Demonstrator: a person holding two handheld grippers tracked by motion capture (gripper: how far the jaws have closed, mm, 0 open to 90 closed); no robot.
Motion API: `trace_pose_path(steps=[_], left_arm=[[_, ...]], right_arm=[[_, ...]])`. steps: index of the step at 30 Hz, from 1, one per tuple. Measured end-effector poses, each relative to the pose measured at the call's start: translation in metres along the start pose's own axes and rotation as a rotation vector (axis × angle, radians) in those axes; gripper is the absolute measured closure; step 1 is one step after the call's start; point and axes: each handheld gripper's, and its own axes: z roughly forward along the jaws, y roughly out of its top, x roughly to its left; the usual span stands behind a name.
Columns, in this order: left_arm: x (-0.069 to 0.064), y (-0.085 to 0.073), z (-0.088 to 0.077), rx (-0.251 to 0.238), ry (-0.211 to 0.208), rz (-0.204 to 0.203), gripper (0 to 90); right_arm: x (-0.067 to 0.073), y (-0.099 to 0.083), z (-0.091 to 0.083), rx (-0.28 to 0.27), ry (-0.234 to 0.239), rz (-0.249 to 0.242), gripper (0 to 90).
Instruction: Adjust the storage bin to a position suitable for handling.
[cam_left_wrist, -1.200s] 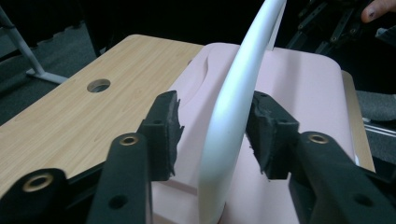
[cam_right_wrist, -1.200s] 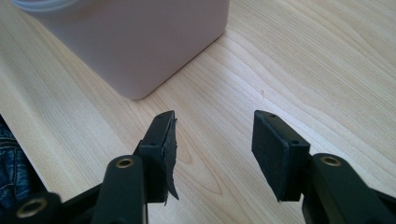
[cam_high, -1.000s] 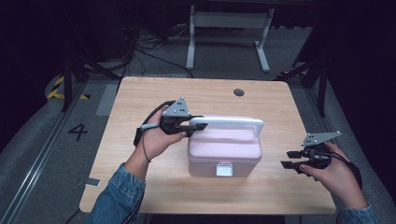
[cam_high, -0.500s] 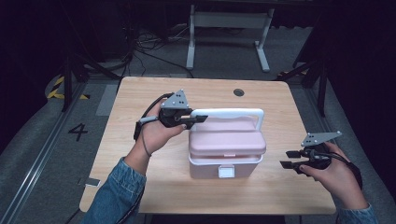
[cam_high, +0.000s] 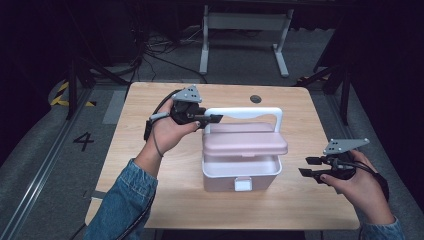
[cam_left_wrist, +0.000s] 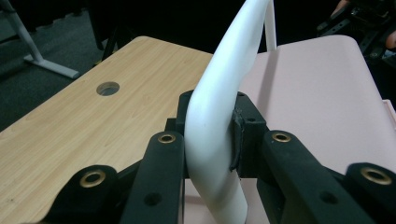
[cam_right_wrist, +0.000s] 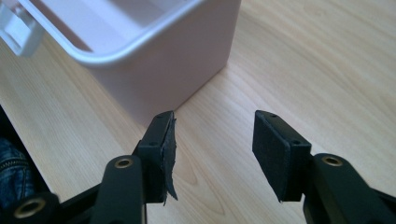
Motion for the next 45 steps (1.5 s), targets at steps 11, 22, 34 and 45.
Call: trace_pose_path(steps=[11,22,34,45], left_arm=[[0.013,0.006,0.004,0.01,-0.018,-0.071,76.2],[0.019,0.007,0.005,0.0,-0.03,-0.101,76.0],[0.02,0.006,0.006,0.002,-0.032,-0.107,76.0],[0.018,0.006,0.005,0.009,-0.032,-0.111,75.9]], right_arm=[[0.011,0.026,-0.013,-0.1,-0.046,-0.063,50.3],[0.021,0.049,-0.011,-0.146,-0.072,-0.088,49.2],[0.031,0.068,0.006,-0.198,-0.109,-0.104,49.9],[0.036,0.076,0.021,-0.235,-0.121,-0.137,46.7]])
